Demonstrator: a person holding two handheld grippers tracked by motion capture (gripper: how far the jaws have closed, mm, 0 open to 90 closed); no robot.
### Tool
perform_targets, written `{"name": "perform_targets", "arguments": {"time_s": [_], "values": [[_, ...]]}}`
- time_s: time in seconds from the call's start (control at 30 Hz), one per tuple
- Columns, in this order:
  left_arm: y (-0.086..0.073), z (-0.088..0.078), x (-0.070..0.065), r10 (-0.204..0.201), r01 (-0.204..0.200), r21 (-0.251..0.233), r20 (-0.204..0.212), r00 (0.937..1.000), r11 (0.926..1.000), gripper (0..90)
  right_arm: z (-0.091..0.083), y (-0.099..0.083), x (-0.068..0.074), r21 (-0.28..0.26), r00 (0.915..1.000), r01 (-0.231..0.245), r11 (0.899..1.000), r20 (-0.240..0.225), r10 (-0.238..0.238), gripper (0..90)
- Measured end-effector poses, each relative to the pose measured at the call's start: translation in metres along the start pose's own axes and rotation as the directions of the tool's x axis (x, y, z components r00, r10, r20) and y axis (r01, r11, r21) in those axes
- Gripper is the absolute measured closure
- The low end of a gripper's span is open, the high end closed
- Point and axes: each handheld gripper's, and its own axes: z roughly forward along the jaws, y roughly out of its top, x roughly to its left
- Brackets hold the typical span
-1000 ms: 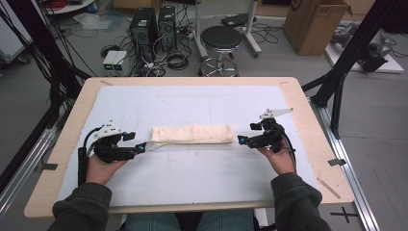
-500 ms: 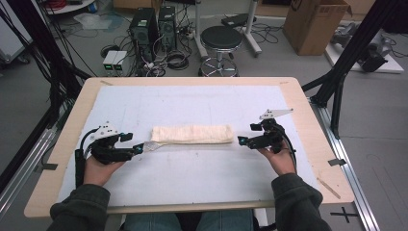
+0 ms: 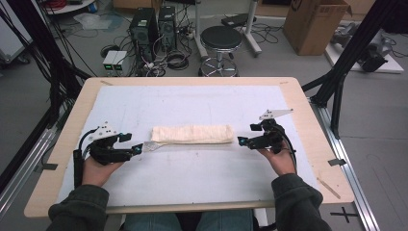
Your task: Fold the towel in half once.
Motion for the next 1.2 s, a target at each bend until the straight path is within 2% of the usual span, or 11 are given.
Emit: {"name": "perform_targets", "arguments": {"time_s": [0.43, 1.2], "values": [[-0.008, -0.002, 0.002, -0.009, 0.009, -0.001, -0.004, 0.9999, 1.0000, 34.0, 0.003, 0.000, 0.001, 0.006, 1.0000, 0.007, 1.000, 0.001, -0.007, 14.8], [-0.011, -0.005, 0.002, -0.014, 0.014, -0.010, -0.009, 0.9999, 0.9999, 34.0, 0.006, -0.004, 0.003, 0.018, 1.0000, 0.007, 1.000, -0.003, -0.007, 14.9]]}}
